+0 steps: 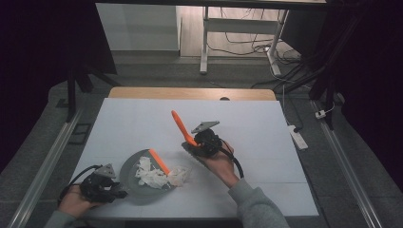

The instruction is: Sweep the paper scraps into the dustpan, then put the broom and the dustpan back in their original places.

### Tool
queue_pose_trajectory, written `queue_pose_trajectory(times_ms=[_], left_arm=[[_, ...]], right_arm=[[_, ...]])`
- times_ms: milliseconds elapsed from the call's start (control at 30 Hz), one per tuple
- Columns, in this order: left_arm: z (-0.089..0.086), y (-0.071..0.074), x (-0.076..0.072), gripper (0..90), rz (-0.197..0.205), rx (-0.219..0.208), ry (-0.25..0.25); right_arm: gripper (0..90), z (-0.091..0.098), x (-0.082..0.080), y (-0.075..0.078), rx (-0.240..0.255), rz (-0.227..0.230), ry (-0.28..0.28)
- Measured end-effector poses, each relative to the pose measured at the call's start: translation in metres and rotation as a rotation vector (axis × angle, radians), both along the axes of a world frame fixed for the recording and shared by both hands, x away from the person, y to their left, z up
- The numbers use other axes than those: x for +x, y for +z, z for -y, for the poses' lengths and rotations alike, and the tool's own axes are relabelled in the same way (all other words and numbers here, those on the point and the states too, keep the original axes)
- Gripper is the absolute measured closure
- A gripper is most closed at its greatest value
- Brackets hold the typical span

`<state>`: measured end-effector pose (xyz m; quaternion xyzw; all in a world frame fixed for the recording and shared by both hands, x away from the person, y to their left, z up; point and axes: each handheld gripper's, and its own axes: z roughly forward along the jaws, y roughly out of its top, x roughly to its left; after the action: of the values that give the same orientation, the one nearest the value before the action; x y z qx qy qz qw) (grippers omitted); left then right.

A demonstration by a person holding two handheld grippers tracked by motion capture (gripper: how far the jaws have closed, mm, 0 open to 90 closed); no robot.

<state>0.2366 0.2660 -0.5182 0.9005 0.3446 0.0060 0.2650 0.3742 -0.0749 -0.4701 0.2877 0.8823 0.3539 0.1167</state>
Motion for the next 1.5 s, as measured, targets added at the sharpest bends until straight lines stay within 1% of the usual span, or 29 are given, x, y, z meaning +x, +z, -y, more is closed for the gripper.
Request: queue_pose_trajectory(times_ms=[167,400,500,700,767,833,933,1033,1100,1167,1200,1233,1333,1400,1500], left_arm=[[0.000,0.000,0.001,61.7,-0.002,0.001,-0.001],[0.000,0.000,0.000,61.8,0.000,0.001,0.000],[0.001,0.000,0.000,61.8,-0.001,0.001,-0.001],[0.003,0.000,0.000,61.8,-0.004,0.006,-0.006],[0.003,0.000,0.000,61.8,-0.004,0.006,-0.008],[0.005,0.000,0.000,61.8,-0.004,0.007,-0.008],[0.005,0.000,0.000,61.8,-0.003,0.007,-0.006],[0.005,0.000,0.000,61.8,-0.004,0.008,-0.006],[0.004,0.000,0.000,61.8,-0.004,0.006,-0.006],[0.005,-0.001,0.000,61.8,-0.004,0.005,-0.005],[0.004,-0.001,0.000,61.8,-0.003,0.004,-0.006],[0.004,-0.001,0.000,61.8,-0.003,0.003,-0.005],[0.004,-0.001,0.000,61.8,-0.005,0.003,-0.006],[0.004,-0.001,0.001,61.8,-0.005,0.004,-0.007],[0.004,-0.001,0.001,61.8,-0.004,0.002,-0.007]], right_arm=[[70.1,-0.006,-0.001,-0.008,-0.005,-0.016,0.013],[70.1,-0.025,-0.010,-0.017,-0.021,-0.047,0.056],[70.1,-0.033,-0.013,-0.020,-0.022,-0.058,0.062],[70.1,-0.052,-0.019,-0.024,-0.004,-0.078,0.070],[70.1,-0.060,-0.021,-0.026,0.010,-0.090,0.077],[70.1,-0.069,-0.023,-0.027,0.022,-0.099,0.097],[70.1,-0.083,-0.027,-0.026,0.062,-0.116,0.124],[70.1,-0.096,-0.031,-0.024,0.093,-0.119,0.153],[70.1,-0.102,-0.032,-0.023,0.117,-0.126,0.174],[70.1,-0.106,-0.033,-0.022,0.147,-0.134,0.183],[70.1,-0.107,-0.033,-0.021,0.166,-0.137,0.190],[70.1,-0.107,-0.033,-0.019,0.183,-0.128,0.192],[70.1,-0.098,-0.030,-0.009,0.220,-0.087,0.174],[70.1,-0.089,-0.026,-0.002,0.229,-0.070,0.150],[70.1,-0.075,-0.020,0.007,0.224,-0.041,0.120]])
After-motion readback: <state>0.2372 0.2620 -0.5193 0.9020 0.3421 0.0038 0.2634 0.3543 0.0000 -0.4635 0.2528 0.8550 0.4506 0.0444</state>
